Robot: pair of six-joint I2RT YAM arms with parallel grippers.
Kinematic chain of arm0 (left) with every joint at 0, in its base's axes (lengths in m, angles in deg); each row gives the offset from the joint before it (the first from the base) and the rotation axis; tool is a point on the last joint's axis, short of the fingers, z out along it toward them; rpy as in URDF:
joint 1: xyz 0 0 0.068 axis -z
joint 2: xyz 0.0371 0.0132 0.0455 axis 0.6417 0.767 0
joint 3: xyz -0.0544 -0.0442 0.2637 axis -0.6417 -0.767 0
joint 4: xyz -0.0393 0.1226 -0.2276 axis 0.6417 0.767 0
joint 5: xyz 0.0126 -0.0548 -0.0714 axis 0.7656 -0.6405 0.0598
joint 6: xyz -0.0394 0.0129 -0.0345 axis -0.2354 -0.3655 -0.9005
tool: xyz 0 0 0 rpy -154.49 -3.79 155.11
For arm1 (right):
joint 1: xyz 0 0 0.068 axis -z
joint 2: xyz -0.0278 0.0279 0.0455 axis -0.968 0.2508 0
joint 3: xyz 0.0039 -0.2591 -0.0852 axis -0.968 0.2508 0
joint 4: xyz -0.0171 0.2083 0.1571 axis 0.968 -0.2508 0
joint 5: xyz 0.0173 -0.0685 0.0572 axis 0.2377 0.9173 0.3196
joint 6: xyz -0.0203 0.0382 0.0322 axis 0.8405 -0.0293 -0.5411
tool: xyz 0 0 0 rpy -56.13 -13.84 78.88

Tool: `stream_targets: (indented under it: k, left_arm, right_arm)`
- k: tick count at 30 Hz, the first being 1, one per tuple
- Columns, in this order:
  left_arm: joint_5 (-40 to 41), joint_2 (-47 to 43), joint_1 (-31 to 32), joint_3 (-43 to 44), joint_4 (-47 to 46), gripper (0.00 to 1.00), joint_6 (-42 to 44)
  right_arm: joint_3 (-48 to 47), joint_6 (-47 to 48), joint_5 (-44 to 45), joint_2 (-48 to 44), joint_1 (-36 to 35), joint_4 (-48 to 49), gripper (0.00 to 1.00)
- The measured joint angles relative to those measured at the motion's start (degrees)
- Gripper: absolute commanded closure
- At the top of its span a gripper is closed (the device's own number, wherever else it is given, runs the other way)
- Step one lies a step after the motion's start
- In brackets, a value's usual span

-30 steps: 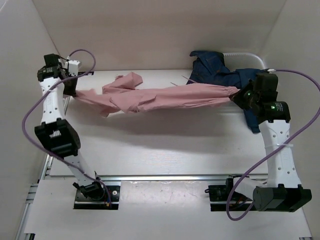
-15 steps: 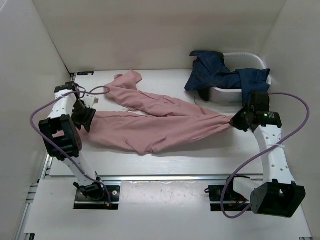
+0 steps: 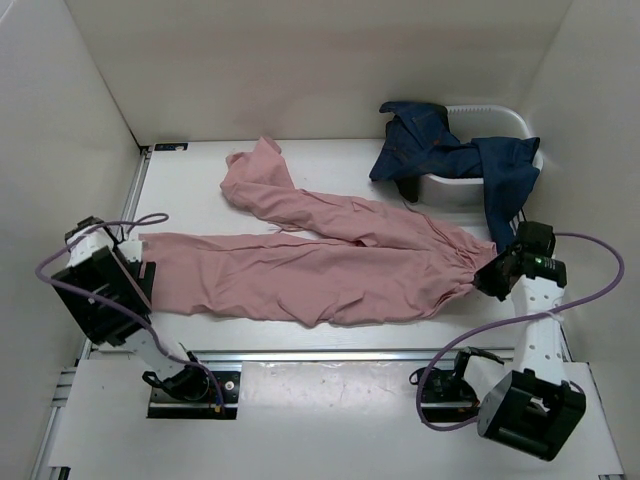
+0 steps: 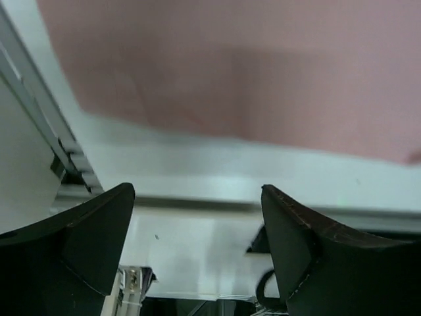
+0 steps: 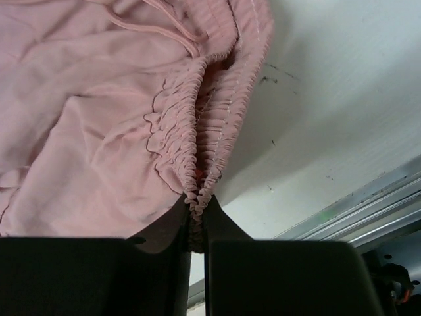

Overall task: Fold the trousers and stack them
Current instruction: Flatten the trousers out

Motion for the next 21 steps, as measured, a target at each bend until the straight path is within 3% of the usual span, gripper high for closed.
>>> stream_targets:
  k: [2,3,5,7,12,17,19,20,21]
  left_arm:
    - [0.8,3.8,-0.2,-0.3,-3.4,0.1,-0.6]
    - [1.4,5.5,-0.2,-0.3,-5.2,0.2,-0.8]
    - [2.5,7.9,-0.2,-0.3,-7.9,0.51,-1.1]
    - [4.2,9.4,-0.2,-0.5,-10.3,0.72,-0.3]
    - [10.4,8.6,-2.0,-4.1,-14.0,0.85,2.8]
    - [14.6,7.1,-6.1,-7.4,-16.0,0.85,5.9]
    - [15.4,6.5,-7.0,-8.4,-16.3,0.8,6.9]
    - [15.5,6.1,-7.2,-8.8,-16.4,0.71,7.2]
    - [15.3,5.7,-7.3,-8.9,-16.1,0.62,7.6]
  right_arm:
    - [2.3,0.0,-1.2,0.2,1.1,0.9,1.0]
    - [2.6,0.0,-1.8,0.3,1.6,1.2,1.0]
    - [2.6,0.1,-2.8,0.8,2.5,2.3,1.0]
    - [2.2,0.1,-3.2,1.0,3.5,2.5,1.0]
    - [1.9,-0.1,-1.4,0.7,11.0,-0.5,1.0]
    - [6.8,-5.8,3.2,-4.0,14.0,-5.3,0.99]
    - [7.8,-9.1,5.2,-6.5,14.5,-7.5,0.64]
    - [7.9,-10.7,6.7,-7.7,14.8,-8.5,0.44]
    - [7.9,-12.2,8.0,-8.9,14.8,-9.1,0.3]
